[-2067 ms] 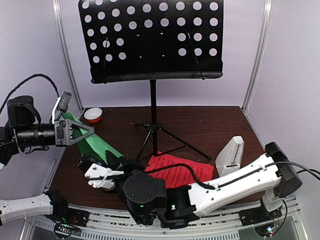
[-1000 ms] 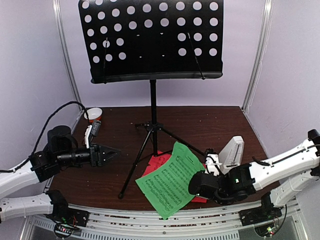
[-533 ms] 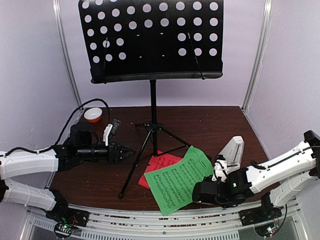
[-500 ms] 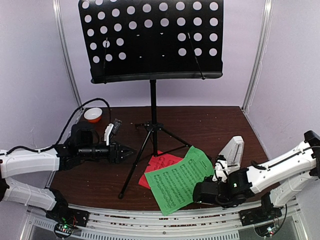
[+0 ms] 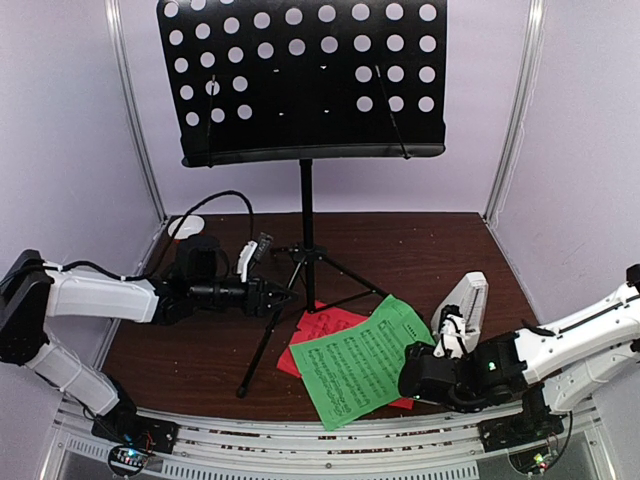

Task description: Pack up the instrument practice props

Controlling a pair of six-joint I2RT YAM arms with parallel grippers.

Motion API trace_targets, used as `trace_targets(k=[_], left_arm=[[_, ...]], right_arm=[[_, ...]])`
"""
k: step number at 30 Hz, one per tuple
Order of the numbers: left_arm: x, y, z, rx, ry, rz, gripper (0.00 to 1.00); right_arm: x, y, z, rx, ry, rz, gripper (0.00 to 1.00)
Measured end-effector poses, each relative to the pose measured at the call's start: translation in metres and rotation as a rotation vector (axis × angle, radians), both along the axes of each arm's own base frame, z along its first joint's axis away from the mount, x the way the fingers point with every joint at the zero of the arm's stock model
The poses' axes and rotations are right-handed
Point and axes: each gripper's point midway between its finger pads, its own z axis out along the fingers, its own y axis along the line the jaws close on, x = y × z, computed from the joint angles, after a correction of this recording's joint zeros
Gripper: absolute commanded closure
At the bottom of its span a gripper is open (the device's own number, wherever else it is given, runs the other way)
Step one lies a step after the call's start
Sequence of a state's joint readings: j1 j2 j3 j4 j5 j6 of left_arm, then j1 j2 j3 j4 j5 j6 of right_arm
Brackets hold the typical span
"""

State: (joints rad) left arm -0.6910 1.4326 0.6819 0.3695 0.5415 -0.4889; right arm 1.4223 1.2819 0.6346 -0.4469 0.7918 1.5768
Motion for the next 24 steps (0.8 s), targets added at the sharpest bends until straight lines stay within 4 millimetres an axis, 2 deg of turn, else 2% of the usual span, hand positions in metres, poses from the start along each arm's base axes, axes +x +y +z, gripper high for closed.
trace_targets(k=[4,8,12,20,24], left_arm=[[0.007,-0.006,-0.007,0.007,0.007,0.000,0.86],[0.011,-0.005,-0.006,0.018,-0.021,0.016,1.00],[0.008,0.004,-0.005,0.033,-0.041,0.061,1.00],[-0.006,0.060,-0.005,0.092,-0.073,0.259,1.00],[-0.004,0.073,-0.005,0.089,-0.061,0.336,1.00]], right_arm=[[0.001,0.002,0.013,0.046,-0.023,0.011,0.41],[0.002,0.004,0.019,0.058,-0.037,0.022,0.40],[0.003,0.005,0.020,0.048,-0.043,0.034,0.36],[0.005,0.010,0.026,0.039,-0.063,0.054,0.29],[0.006,0.015,0.030,0.049,-0.074,0.063,0.29]])
